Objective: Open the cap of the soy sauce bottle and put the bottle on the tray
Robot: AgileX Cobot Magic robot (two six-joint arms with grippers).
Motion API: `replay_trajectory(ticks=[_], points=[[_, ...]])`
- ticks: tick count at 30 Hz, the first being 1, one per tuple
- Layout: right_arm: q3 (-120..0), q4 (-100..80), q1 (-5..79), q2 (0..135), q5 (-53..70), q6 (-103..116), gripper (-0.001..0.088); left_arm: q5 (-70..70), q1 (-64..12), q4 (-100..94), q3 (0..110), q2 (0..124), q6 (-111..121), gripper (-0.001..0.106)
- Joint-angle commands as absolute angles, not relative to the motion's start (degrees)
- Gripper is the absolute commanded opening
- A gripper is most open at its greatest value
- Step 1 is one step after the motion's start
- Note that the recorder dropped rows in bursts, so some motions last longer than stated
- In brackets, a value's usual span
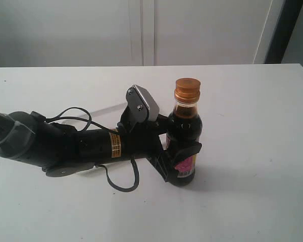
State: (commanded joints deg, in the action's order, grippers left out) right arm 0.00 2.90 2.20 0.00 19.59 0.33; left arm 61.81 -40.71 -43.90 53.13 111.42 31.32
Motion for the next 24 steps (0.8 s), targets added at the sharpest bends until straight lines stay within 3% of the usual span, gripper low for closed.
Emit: replay_trajectory(ticks=[16, 24], points=[[0.0, 2.9, 2.2, 0.0, 19.4, 0.0, 0.0, 62.1, -40.7, -44.2, 53.1, 111.4, 31.3, 0.0], [0.0, 2.9, 2.2, 0.0, 8.7, 0.0, 0.0, 62.1, -40.7, -44.2, 53.1, 111.4, 31.3, 0.0]])
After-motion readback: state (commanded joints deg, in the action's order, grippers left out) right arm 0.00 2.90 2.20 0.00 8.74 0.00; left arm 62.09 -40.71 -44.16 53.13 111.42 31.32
